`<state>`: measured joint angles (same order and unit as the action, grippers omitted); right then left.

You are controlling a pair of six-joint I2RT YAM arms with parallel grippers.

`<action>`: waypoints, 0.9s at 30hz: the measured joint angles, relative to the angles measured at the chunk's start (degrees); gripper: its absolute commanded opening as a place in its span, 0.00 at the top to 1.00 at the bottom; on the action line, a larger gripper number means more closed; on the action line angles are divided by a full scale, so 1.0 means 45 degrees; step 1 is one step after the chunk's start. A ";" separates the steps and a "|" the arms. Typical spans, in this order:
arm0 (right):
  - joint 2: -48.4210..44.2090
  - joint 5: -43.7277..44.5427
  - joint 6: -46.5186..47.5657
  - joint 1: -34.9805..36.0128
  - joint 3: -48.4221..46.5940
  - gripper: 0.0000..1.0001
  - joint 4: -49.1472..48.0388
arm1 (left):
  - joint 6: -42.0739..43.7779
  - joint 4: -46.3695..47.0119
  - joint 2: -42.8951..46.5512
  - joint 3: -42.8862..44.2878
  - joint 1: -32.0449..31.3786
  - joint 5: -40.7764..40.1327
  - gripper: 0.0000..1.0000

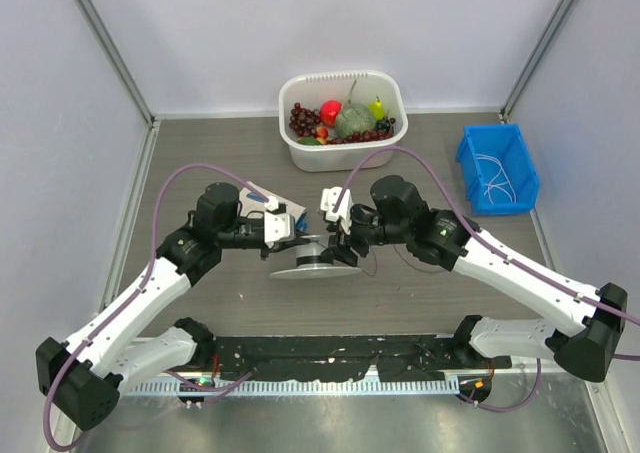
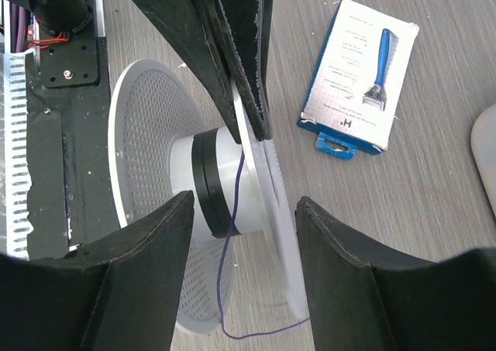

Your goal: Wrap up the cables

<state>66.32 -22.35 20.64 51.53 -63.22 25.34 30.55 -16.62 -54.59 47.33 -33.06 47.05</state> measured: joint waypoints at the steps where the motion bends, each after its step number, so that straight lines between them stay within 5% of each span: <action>1: 0.0078 -0.0039 0.0005 0.0000 0.0000 0.43 -0.0029 | -0.0010 -0.0010 0.0000 0.0058 -0.0024 0.0000 1.00; 12: 0.0461 0.0044 0.0170 -0.0005 0.0000 0.80 -0.0364 | -0.0457 0.0015 0.0039 0.0287 -0.0146 0.0029 1.00; 16: 0.0510 0.0092 0.0457 0.0000 0.0000 0.84 -0.0413 | -0.0767 0.0005 0.0058 0.0287 -0.0155 0.0029 1.00; 20: 0.0520 0.0039 0.0665 0.0000 0.0000 0.99 -0.0403 | -0.1035 0.0010 0.0063 0.0287 -0.0151 0.0019 1.00; 23: 0.0539 0.0024 0.0729 0.0000 0.0000 0.99 -0.0403 | -0.1093 0.0000 0.0063 0.0287 -0.0151 0.0010 1.00; 27: 0.0544 0.0039 0.0831 0.0000 0.0000 0.99 -0.0408 | -0.1093 0.0005 0.0063 0.0287 -0.0151 -0.0044 0.72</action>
<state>68.77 -22.17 24.38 51.53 -63.22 23.51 25.63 -16.60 -54.30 48.62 -33.74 46.85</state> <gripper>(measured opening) 0.179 0.101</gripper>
